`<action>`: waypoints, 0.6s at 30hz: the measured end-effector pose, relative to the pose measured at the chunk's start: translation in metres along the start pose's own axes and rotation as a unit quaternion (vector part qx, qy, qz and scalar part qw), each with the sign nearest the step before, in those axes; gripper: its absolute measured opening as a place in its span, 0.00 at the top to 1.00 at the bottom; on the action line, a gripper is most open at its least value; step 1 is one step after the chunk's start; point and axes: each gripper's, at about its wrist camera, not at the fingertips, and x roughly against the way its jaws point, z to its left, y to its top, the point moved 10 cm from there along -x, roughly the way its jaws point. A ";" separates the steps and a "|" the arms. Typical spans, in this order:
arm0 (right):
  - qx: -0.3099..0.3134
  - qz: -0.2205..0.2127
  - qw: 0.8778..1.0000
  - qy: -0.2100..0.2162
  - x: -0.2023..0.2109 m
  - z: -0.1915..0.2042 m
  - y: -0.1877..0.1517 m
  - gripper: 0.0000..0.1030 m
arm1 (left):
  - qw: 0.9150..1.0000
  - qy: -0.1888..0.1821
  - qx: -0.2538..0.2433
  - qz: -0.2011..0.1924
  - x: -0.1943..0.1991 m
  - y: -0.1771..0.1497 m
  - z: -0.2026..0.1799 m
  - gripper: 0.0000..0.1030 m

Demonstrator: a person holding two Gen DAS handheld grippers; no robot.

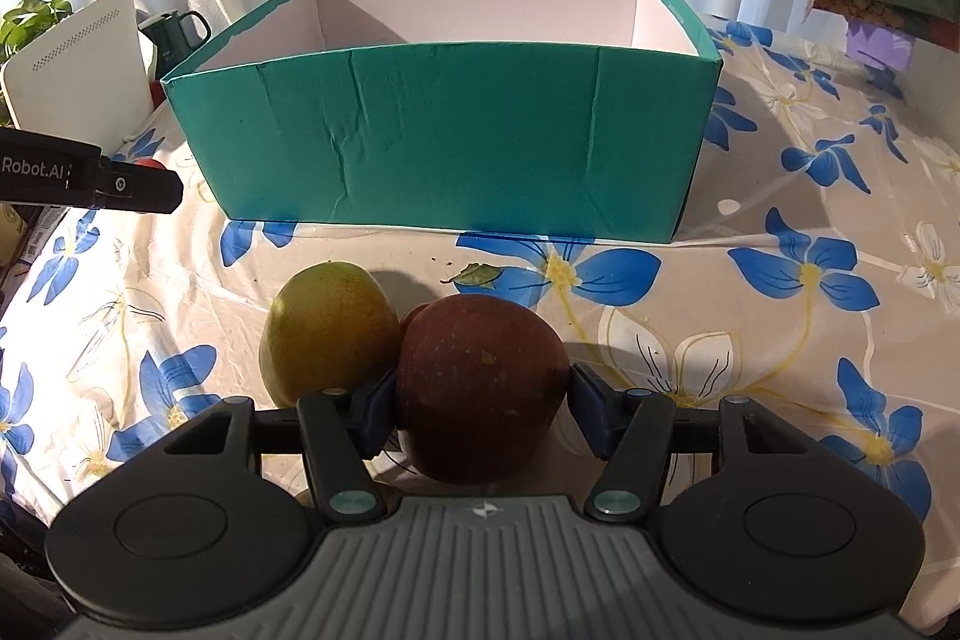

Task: Organize fruits
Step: 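Grasp the cherry tomato with the left tool while the right tool grasps a red apple, then carry the tomato into the box and open the left tool while the right tool carries the apple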

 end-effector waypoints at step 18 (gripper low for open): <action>-0.045 -0.119 0.990 -0.051 0.064 -0.037 0.058 0.44 | 0.999 0.018 -0.032 -0.034 0.009 0.038 -0.010 0.70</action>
